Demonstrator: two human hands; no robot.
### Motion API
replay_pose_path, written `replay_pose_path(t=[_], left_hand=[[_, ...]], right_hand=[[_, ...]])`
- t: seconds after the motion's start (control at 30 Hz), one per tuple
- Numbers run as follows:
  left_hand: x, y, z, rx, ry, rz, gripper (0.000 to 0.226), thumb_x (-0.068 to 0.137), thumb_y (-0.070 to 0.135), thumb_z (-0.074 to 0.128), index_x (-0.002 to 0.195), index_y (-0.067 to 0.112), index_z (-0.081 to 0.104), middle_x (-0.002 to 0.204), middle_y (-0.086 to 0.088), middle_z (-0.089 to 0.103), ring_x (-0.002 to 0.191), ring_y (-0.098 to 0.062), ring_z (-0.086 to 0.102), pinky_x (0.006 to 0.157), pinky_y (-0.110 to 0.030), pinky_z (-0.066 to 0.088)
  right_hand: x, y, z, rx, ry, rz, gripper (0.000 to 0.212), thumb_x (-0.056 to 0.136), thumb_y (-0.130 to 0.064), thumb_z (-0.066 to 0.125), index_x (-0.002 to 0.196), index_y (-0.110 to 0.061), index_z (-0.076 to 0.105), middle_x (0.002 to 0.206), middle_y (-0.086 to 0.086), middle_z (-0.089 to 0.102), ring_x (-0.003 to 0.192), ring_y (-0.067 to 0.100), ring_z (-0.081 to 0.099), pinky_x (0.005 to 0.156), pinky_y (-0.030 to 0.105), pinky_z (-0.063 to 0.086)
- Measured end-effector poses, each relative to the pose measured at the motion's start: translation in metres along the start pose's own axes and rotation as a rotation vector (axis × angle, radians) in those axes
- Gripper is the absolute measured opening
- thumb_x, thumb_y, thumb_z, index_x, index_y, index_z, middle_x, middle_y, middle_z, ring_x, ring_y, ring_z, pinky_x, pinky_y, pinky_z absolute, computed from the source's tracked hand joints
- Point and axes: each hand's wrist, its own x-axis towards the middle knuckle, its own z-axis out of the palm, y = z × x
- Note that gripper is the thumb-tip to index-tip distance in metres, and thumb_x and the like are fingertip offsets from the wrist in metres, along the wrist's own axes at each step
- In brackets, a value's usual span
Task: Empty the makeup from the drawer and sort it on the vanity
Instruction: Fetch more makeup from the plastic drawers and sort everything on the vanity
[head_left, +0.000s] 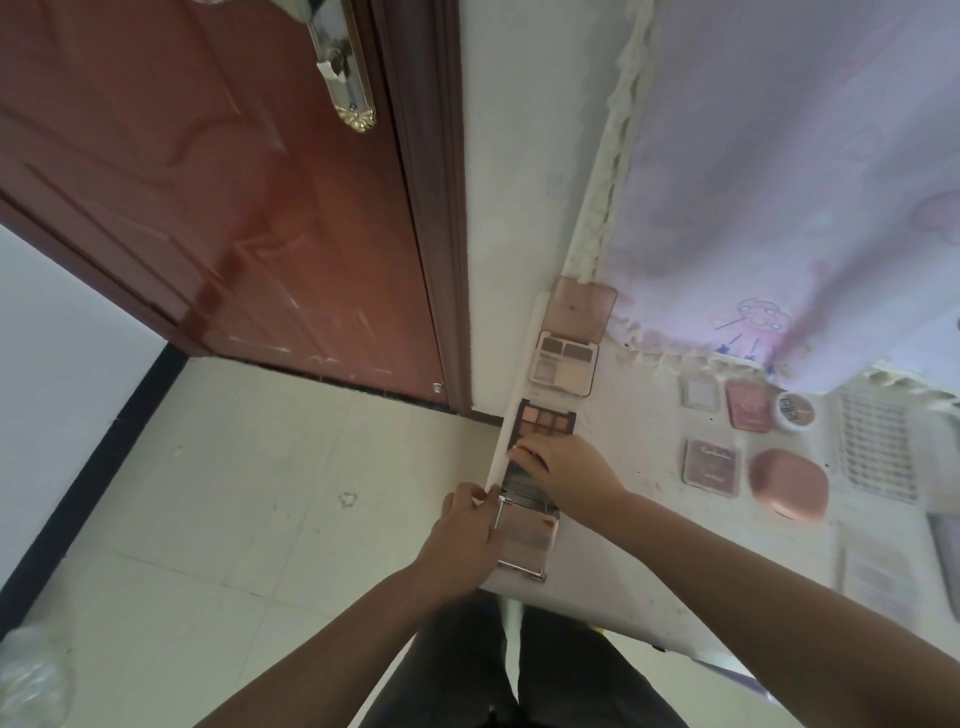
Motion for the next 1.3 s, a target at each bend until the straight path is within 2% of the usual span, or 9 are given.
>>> replay_pose_path(t=[0.2, 0.3, 0.5, 0.6, 0.77, 0.9, 1.0, 1.13, 1.3], left_hand=[[0.005, 0.005, -0.005, -0.033, 0.044, -0.003, 0.047, 0.098, 0.022, 0.039, 0.144, 0.015, 0.031, 0.139, -0.009, 0.031, 0.125, -0.021, 0.033, 0.099, -0.025, 0.036], [0.005, 0.015, -0.017, -0.105, 0.221, 0.03, 0.049, 0.097, 0.018, 0.043, 0.144, 0.016, 0.032, 0.136, -0.006, 0.038, 0.122, -0.016, 0.036, 0.099, -0.022, 0.033], [0.025, 0.095, -0.031, -0.183, 0.516, 0.425, 0.042, 0.09, 0.006, 0.05, 0.131, 0.01, 0.049, 0.123, -0.005, 0.052, 0.114, -0.015, 0.047, 0.1, -0.025, 0.04], [0.041, 0.137, -0.007, -0.222, 0.376, 0.483, 0.041, 0.093, 0.009, 0.045, 0.133, 0.013, 0.048, 0.122, -0.001, 0.05, 0.112, -0.007, 0.045, 0.097, -0.008, 0.032], [0.071, 0.18, 0.04, -0.517, -0.035, -0.006, 0.046, 0.099, 0.014, 0.037, 0.144, 0.01, 0.033, 0.138, -0.01, 0.043, 0.122, -0.022, 0.047, 0.105, -0.031, 0.039], [0.081, 0.189, 0.049, -0.792, -0.047, -0.225, 0.035, 0.101, 0.019, 0.033, 0.129, 0.008, 0.051, 0.132, -0.016, 0.053, 0.112, -0.024, 0.054, 0.1, -0.036, 0.044], [0.077, 0.187, 0.041, -1.303, -0.202, -0.317, 0.033, 0.099, 0.033, 0.043, 0.104, 0.01, 0.066, 0.104, -0.014, 0.065, 0.09, -0.022, 0.058, 0.085, -0.033, 0.049], [0.064, 0.18, 0.028, -1.697, -0.408, -0.319, 0.05, 0.089, 0.043, 0.055, 0.121, 0.005, 0.06, 0.116, -0.018, 0.057, 0.108, -0.031, 0.054, 0.092, -0.039, 0.052], [0.052, 0.181, 0.024, -1.825, -0.402, -0.343, 0.048, 0.093, 0.04, 0.048, 0.125, 0.004, 0.054, 0.116, -0.02, 0.056, 0.097, -0.027, 0.059, 0.09, -0.038, 0.052]], right_hand=[[0.004, 0.005, -0.014, 0.041, -0.008, 0.045, 0.035, 0.097, -0.043, 0.04, 0.101, -0.016, 0.061, 0.088, 0.001, 0.064, 0.079, 0.019, 0.058, 0.068, 0.029, 0.043], [-0.006, 0.024, -0.034, 0.117, 0.135, 0.097, 0.029, 0.097, -0.041, 0.04, 0.099, -0.021, 0.06, 0.083, -0.005, 0.063, 0.076, 0.016, 0.058, 0.063, 0.026, 0.039], [-0.053, 0.123, -0.079, -0.025, 0.198, 0.347, 0.02, 0.095, -0.025, 0.048, 0.104, -0.018, 0.063, 0.104, 0.003, 0.068, 0.097, 0.024, 0.063, 0.082, 0.035, 0.049], [-0.075, 0.152, -0.08, -0.196, -0.021, 0.459, 0.028, 0.09, -0.044, 0.044, 0.112, -0.03, 0.055, 0.119, -0.005, 0.052, 0.107, 0.023, 0.054, 0.082, 0.039, 0.045], [-0.088, 0.169, -0.055, -0.465, -0.046, 0.192, 0.05, 0.09, -0.048, 0.047, 0.131, -0.022, 0.038, 0.138, 0.0, 0.04, 0.126, 0.022, 0.04, 0.111, 0.038, 0.022], [-0.092, 0.172, -0.057, -0.34, 0.062, 0.078, 0.041, 0.089, -0.048, 0.051, 0.12, -0.021, 0.048, 0.128, -0.001, 0.049, 0.113, 0.019, 0.049, 0.092, 0.027, 0.034], [-0.096, 0.159, -0.065, -0.039, 0.095, 0.103, 0.043, 0.083, -0.051, 0.06, 0.116, -0.025, 0.051, 0.117, -0.007, 0.053, 0.101, 0.012, 0.053, 0.077, 0.019, 0.036], [-0.104, 0.147, -0.078, 0.103, 0.112, 0.031, 0.038, 0.078, -0.048, 0.066, 0.11, -0.029, 0.053, 0.103, -0.012, 0.055, 0.09, 0.007, 0.054, 0.069, 0.012, 0.037], [-0.105, 0.136, -0.092, 0.077, 0.072, -0.032, 0.038, 0.079, -0.045, 0.067, 0.109, -0.025, 0.056, 0.101, -0.008, 0.061, 0.09, 0.009, 0.056, 0.079, 0.027, 0.047]])
